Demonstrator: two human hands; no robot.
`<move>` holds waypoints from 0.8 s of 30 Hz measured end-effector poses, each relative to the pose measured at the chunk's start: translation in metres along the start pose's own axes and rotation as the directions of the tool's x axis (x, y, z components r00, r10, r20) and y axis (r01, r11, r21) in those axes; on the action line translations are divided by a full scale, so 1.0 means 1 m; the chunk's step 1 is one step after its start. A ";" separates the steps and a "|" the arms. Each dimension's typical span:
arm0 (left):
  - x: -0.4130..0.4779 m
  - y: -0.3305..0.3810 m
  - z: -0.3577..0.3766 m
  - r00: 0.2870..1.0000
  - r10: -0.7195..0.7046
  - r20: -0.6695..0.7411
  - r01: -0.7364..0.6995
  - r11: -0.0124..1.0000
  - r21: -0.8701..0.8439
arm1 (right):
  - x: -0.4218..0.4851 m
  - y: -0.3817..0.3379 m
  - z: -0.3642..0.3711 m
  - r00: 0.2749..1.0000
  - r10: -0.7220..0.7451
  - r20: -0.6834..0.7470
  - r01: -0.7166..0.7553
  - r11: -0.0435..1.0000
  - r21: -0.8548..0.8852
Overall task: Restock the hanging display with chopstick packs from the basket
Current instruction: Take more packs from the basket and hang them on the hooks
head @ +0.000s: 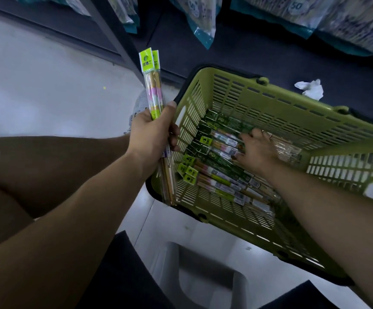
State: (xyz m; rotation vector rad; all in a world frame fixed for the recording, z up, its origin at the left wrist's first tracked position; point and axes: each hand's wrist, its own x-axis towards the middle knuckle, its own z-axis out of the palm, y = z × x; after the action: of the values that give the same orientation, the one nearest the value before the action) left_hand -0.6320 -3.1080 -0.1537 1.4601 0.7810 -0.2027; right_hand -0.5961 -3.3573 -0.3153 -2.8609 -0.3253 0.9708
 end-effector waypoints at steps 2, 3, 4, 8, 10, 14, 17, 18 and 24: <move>0.000 -0.002 0.000 1.000 0.007 0.013 -0.007 1.000 0.000 | -0.001 -0.002 -0.001 0.999 -0.025 -0.023 0.025 1.000 -0.009; 0.001 -0.003 -0.001 1.000 0.009 0.019 -0.009 1.000 0.003 | -0.002 -0.004 -0.001 0.999 -0.039 -0.034 0.038 0.999 -0.026; 0.002 -0.004 -0.001 1.000 0.009 0.023 -0.009 1.000 0.006 | -0.004 -0.007 0.000 0.998 -0.050 -0.038 0.049 0.998 -0.048; 0.003 -0.006 -0.001 0.999 0.023 0.032 -0.024 1.000 0.020 | -0.008 -0.011 0.001 0.999 -0.028 -0.047 0.025 0.997 -0.068; 0.003 -0.008 0.000 0.998 0.042 0.038 -0.044 0.998 0.046 | -0.004 -0.012 -0.004 1.000 -0.021 -0.015 0.020 0.998 -0.061; 0.002 -0.009 0.000 0.998 0.052 0.048 -0.055 0.996 0.071 | -0.001 -0.012 -0.008 0.995 -0.051 0.085 0.052 0.999 -0.012; 0.001 -0.009 0.001 0.999 0.014 0.044 -0.017 0.998 0.059 | -0.010 -0.014 -0.010 0.989 -0.021 0.144 0.013 0.998 0.058; 0.000 -0.009 0.003 0.999 -0.013 0.050 0.011 0.999 0.039 | -0.014 -0.014 -0.012 0.991 -0.022 0.135 0.010 0.996 0.087; -0.010 -0.011 0.021 0.984 -0.162 0.080 0.163 0.986 -0.014 | -0.047 -0.023 -0.071 0.994 -0.057 -0.098 0.088 0.935 0.344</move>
State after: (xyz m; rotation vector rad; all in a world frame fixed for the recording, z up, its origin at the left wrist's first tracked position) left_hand -0.6385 -3.1324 -0.1580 1.3610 0.8365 -0.3729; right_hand -0.5931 -3.3482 -0.2274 -2.5395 -0.2225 0.7963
